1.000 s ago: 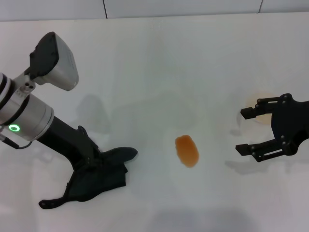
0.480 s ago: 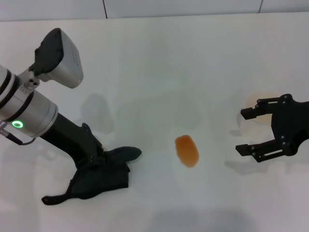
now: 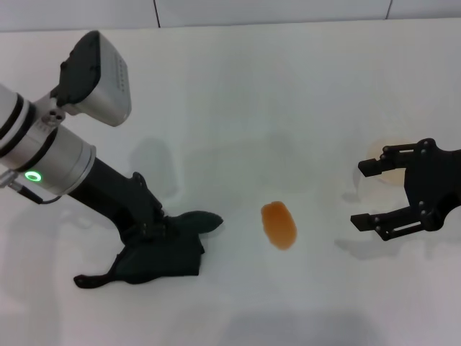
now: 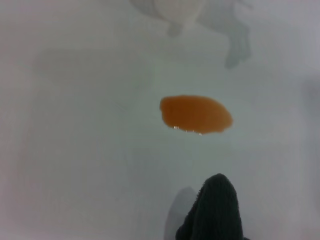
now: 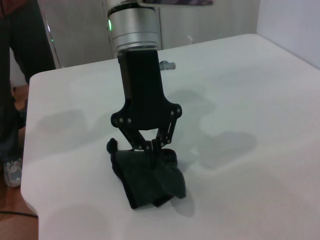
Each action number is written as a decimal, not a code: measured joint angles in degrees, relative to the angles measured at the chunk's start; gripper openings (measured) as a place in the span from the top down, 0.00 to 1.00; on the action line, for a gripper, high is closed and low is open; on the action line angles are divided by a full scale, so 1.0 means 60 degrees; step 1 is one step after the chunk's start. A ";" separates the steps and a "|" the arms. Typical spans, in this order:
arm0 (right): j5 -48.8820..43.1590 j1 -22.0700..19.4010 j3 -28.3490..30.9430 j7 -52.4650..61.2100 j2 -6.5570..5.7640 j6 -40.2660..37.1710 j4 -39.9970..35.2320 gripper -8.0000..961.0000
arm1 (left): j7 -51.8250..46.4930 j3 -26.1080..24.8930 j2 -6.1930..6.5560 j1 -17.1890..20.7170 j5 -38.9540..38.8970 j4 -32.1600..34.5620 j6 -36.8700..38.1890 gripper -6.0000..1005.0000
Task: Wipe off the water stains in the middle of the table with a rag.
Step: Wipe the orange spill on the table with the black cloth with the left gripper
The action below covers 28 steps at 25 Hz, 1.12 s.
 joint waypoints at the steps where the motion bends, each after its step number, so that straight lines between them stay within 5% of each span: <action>1: 0.0001 0.0003 0.0001 0.0002 0.0000 0.0000 0.0000 0.12 | 0.0000 0.0001 0.0003 -0.0017 -0.0008 0.0001 -0.0041 0.92; 18: 0.0033 0.0086 0.0026 -0.0028 0.0000 0.0091 0.0019 0.12 | 0.0313 0.0524 -0.0034 -0.0946 -0.1053 -0.0584 -0.1262 0.93; 28: 0.0034 0.0090 0.0058 -0.0029 0.0000 0.0123 0.0022 0.12 | 0.0273 0.3035 -0.0055 -0.1320 -0.2760 -0.1094 -0.2657 0.93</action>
